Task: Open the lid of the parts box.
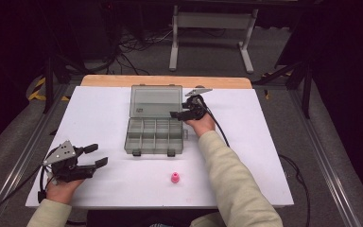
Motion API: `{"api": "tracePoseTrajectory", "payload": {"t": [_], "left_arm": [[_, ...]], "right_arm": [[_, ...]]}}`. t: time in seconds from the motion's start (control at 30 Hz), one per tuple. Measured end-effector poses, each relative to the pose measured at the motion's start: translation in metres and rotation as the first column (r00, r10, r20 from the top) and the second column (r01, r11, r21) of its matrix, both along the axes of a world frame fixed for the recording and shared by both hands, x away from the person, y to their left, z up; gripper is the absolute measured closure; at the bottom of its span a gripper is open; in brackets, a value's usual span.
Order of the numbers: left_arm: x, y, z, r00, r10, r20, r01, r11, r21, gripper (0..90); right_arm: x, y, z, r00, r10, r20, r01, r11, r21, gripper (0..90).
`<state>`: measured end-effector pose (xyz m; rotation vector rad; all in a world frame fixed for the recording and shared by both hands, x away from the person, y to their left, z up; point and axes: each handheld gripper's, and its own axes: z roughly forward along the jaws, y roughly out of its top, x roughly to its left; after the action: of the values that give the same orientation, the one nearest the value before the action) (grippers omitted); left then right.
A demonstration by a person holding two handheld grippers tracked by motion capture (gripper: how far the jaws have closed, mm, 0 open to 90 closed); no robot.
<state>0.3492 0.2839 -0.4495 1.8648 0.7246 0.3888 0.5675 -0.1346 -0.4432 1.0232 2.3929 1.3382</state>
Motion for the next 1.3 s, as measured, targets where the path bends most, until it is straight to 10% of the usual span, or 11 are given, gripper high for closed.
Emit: {"api": "tracePoseTrajectory", "payload": {"t": [0.73,1.3], "left_arm": [[0.004,-0.004,-0.002,0.9997,-0.016,-0.018,0.016,0.9998,-0.010,30.8],[0.019,-0.047,0.021,0.9917,-0.126,0.025,0.126,0.9920,-0.003,15.8]], "right_arm": [[-0.003,-0.007,0.003,0.9994,-0.017,-0.030,0.017,1.000,-0.005,17.3],[-0.067,-0.049,0.058,0.9885,0.008,0.151,-0.005,1.000,-0.020,14.2]]}}
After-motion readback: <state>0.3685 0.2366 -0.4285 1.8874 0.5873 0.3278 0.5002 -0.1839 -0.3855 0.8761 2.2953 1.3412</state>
